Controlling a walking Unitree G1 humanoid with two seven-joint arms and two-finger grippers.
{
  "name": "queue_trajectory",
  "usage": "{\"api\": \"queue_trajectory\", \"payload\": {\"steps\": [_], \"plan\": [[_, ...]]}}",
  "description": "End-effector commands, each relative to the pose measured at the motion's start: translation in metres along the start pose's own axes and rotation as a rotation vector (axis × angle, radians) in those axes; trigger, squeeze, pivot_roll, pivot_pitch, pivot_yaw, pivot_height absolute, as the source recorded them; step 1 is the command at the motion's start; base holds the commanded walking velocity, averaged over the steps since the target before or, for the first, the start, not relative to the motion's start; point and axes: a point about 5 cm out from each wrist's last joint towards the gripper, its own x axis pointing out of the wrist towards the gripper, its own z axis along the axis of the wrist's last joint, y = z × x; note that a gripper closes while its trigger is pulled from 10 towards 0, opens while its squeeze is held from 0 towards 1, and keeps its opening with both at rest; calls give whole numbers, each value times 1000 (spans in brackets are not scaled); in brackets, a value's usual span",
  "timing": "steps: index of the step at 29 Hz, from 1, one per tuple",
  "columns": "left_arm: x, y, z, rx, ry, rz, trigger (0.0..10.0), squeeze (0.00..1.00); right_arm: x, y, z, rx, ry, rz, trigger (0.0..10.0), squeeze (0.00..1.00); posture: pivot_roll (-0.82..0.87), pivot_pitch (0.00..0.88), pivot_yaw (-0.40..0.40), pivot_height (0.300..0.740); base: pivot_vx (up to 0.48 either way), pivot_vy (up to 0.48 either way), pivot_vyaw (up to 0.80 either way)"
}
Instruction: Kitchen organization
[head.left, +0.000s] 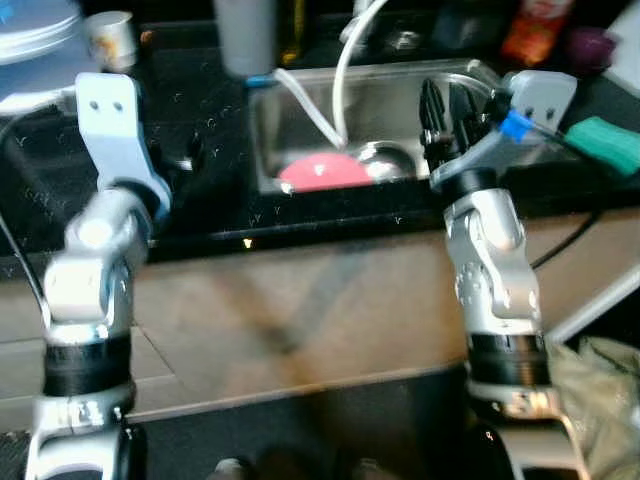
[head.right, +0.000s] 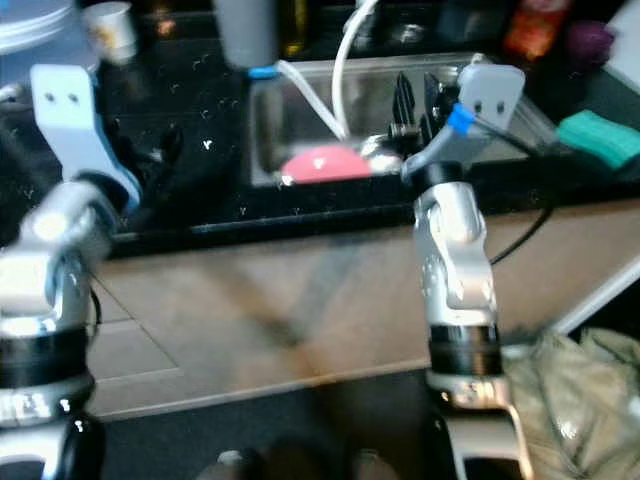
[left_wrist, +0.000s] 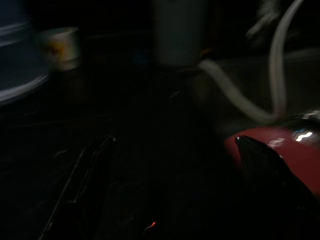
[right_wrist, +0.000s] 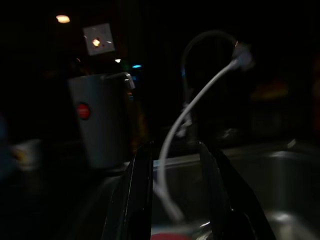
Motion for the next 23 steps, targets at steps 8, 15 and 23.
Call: {"api": "queue_trajectory", "payload": {"steps": [8,15,23], "plan": [[0,6,4,10,-3,18,10000,0,1,0,-1,2,15,11,10000,0,46,213,-26,740,0,0,0],[-3,3,1,0,17,16,10000,0,1,0,-3,4,26,15,10000,0,51,211,-28,740,0,0,0],[-3,1,3,60,4,-4,10000,0,1,1,-5,21,31,6,10000,0,61,209,-23,740,0,0,0]]}}
